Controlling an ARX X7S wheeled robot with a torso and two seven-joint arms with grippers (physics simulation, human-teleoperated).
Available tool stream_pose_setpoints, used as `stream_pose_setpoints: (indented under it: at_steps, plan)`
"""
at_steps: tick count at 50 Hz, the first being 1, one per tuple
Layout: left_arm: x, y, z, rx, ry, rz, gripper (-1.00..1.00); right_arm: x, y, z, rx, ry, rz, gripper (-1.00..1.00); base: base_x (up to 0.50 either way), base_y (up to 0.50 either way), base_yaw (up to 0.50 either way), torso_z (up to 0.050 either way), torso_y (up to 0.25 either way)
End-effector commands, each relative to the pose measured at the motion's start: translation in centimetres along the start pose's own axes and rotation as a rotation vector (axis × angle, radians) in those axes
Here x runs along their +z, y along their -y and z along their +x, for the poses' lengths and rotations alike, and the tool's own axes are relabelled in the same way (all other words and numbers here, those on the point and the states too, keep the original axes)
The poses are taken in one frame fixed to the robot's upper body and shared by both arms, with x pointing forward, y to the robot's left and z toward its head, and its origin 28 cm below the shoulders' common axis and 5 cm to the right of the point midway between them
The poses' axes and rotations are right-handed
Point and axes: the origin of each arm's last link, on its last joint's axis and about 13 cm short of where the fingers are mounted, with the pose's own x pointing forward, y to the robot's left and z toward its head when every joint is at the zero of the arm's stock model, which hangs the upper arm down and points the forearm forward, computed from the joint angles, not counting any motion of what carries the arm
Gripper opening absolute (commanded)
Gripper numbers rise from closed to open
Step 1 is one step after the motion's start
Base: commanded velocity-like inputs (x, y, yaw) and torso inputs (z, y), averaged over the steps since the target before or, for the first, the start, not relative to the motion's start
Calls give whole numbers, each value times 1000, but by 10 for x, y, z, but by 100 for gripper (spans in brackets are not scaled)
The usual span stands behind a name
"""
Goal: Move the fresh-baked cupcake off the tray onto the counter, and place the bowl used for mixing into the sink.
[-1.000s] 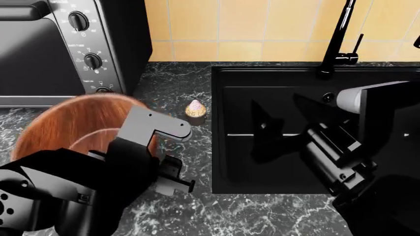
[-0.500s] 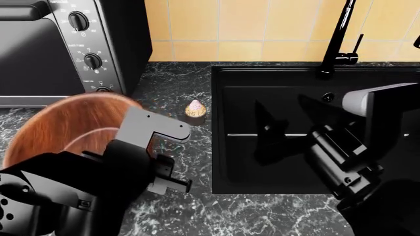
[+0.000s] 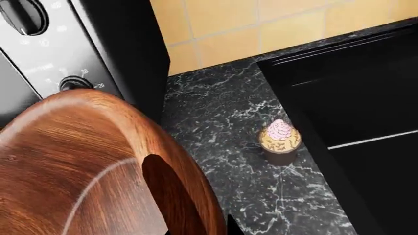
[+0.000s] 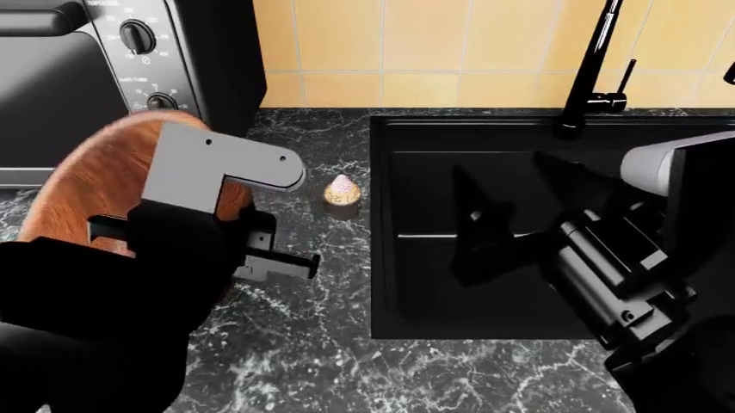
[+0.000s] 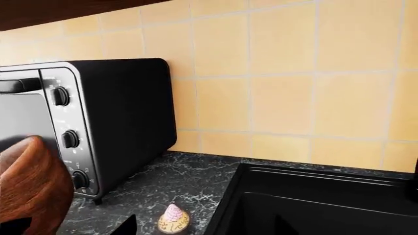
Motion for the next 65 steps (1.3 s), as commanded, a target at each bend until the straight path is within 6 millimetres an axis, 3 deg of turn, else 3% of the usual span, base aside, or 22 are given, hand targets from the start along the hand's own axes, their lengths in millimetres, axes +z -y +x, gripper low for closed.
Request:
stream_pose_setpoints:
  at_steps: [1,10,29,65]
  plan:
    - [11,-7,-8,-35,136,-4,-100,7,-2,-4,-13,25,-17,100,0,0,0,0,0]
    - [20,-10,-13,-15,292,-49,-100,13,-2,-8,-34,33,-27,100,0,0,0,0,0]
    - [30,-3,-17,-74,328,-45,-100,23,-3,-18,-74,67,-48,100,0,0,0,0,0]
    - [28,-2,-20,-85,334,-54,-100,23,-5,-18,-68,60,-68,100,0,-337,0,0,0]
